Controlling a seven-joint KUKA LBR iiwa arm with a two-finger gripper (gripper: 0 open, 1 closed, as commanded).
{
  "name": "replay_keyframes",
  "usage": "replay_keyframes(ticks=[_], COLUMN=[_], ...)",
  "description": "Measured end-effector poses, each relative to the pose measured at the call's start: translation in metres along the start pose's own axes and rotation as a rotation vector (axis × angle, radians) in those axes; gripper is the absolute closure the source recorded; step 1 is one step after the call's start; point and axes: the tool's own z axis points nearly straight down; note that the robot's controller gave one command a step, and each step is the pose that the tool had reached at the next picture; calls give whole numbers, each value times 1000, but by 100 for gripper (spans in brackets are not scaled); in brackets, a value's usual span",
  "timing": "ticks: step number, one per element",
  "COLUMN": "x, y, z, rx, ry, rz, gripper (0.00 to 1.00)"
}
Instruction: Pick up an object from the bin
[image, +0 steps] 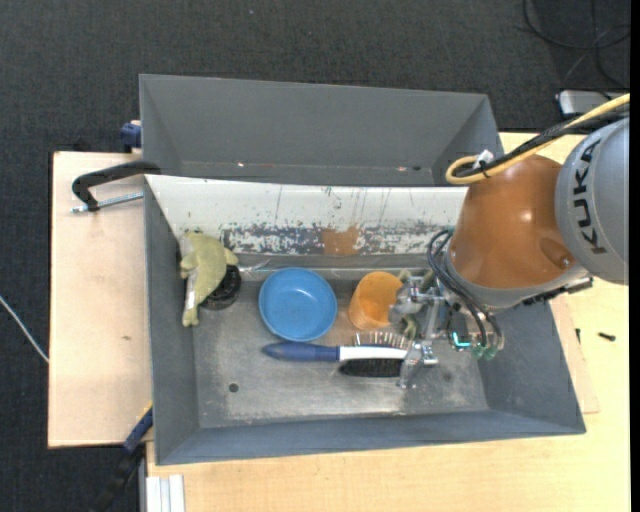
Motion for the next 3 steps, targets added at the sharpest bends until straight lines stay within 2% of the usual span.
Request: replay_keyframes(ticks=[1,2,3], x=[-18,-21,-46], y=[-13,-11,-41], z=[78,74,-55], rx=[0,0,6], ry=[-8,-17,-15], rz=[-242,-243,-510], gripper=[0,100,100])
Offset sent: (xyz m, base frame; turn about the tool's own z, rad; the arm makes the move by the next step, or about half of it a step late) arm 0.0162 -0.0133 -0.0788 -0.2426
